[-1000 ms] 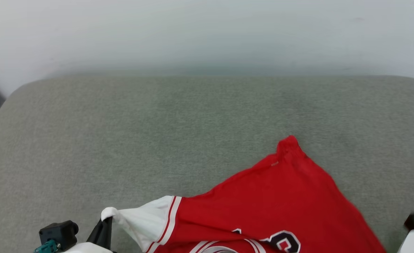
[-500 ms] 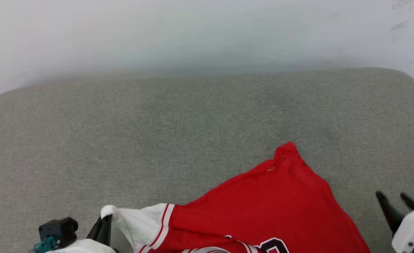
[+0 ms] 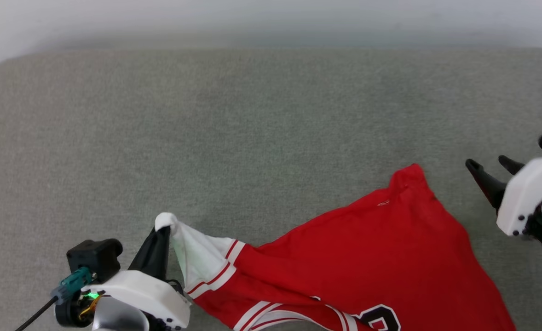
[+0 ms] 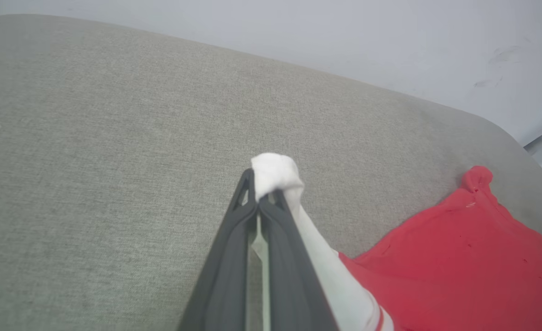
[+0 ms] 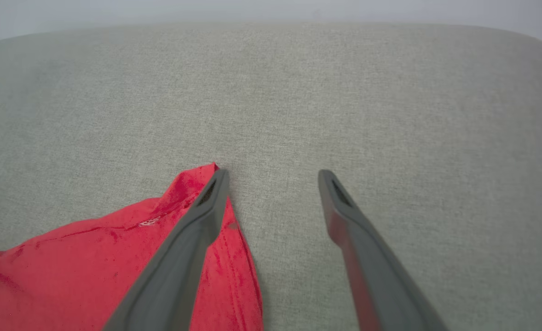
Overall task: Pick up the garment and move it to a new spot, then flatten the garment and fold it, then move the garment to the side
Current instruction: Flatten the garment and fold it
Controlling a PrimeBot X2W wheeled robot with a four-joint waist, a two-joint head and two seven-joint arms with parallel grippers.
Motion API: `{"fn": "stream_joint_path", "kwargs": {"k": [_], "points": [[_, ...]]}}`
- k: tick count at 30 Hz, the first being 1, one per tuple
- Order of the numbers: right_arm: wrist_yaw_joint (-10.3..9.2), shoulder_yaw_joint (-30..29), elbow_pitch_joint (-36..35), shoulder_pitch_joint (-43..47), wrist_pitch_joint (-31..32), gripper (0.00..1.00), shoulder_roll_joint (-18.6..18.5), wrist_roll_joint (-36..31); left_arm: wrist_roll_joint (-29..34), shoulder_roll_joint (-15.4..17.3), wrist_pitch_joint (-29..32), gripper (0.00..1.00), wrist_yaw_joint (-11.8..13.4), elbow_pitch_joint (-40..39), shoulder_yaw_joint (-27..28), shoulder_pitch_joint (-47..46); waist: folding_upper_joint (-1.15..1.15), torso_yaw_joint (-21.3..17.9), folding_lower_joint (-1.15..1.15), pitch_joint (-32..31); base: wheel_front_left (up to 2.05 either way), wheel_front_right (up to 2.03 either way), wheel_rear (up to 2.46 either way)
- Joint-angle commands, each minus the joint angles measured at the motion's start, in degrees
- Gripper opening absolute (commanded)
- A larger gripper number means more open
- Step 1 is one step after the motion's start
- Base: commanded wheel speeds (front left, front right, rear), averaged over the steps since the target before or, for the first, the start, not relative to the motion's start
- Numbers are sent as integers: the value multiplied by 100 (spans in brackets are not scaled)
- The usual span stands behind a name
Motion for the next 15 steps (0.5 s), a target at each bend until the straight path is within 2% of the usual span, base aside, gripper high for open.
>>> {"fn": "stream_joint_path", "kwargs": {"k": [1, 4, 7, 15], "points": [[-2, 148, 59, -198, 283, 100, -51, 56, 43, -30, -45, 0, -29, -3, -29, -124, 0, 192, -1, 262, 0, 0, 0], [-2, 546, 234, -613, 1167, 100, -243, 172, 97, -99, -55, 0, -96, 18, -109, -323, 0, 332, -1, 475, 0, 0, 0], [-2, 940, 381, -922, 1722, 100, -322, 298, 126, -151, -97, 0, -172, 67, -172, -487, 0, 454, -1, 643, 0, 0, 0], [-2, 1859, 1204, -1180, 2328, 100, -356, 645, 129, -313, -205, 0, -258, 261, -268, -719, 0, 620, -1, 867, 0, 0, 0]]}}
